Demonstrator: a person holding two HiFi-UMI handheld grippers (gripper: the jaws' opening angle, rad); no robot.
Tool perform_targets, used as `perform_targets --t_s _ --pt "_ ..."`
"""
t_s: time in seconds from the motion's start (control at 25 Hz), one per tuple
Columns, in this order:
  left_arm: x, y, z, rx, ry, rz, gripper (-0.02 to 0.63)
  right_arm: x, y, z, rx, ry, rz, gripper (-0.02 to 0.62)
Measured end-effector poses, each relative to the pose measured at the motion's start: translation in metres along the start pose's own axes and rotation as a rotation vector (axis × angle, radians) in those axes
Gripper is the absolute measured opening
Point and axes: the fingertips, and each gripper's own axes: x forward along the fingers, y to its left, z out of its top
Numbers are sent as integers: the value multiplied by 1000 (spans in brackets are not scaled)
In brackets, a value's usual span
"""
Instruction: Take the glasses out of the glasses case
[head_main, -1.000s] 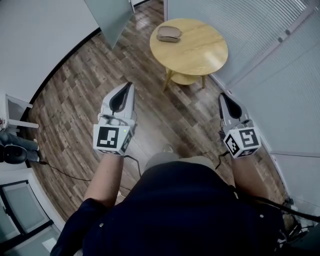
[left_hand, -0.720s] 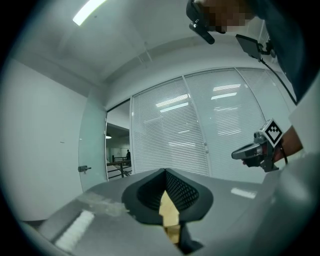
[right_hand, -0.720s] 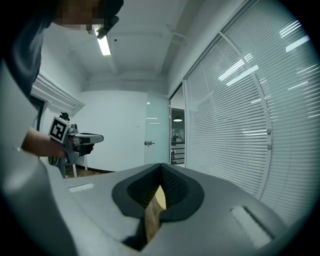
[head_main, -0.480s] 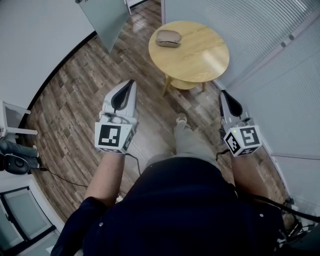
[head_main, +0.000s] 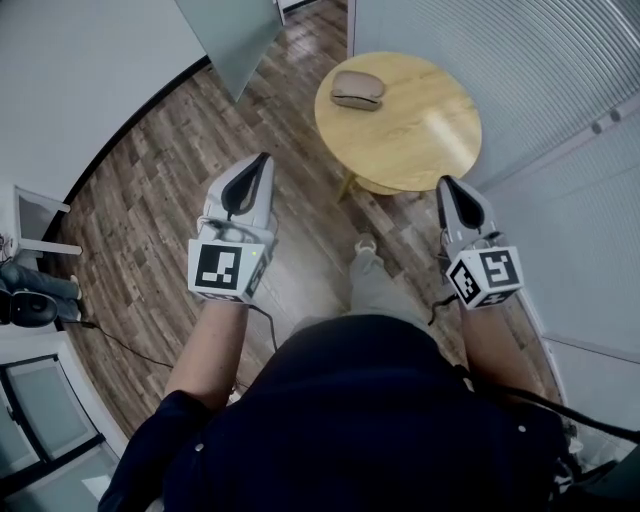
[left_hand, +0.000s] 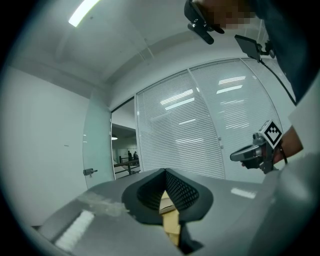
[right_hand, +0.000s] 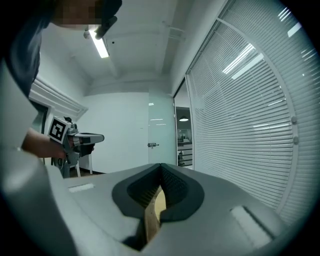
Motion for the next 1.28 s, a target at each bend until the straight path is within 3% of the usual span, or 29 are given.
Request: perform_targets --t_s 0.88,1.04,1.28 --pt "210 74 -13 -5 35 102 6 210 -136 11 -7 35 162 8" --pt "235 77 -10 2 45 122 6 234 -146 12 -10 38 213 8" --pt "256 78 -19 27 88 120 6 258 -161 3 28 44 223 8"
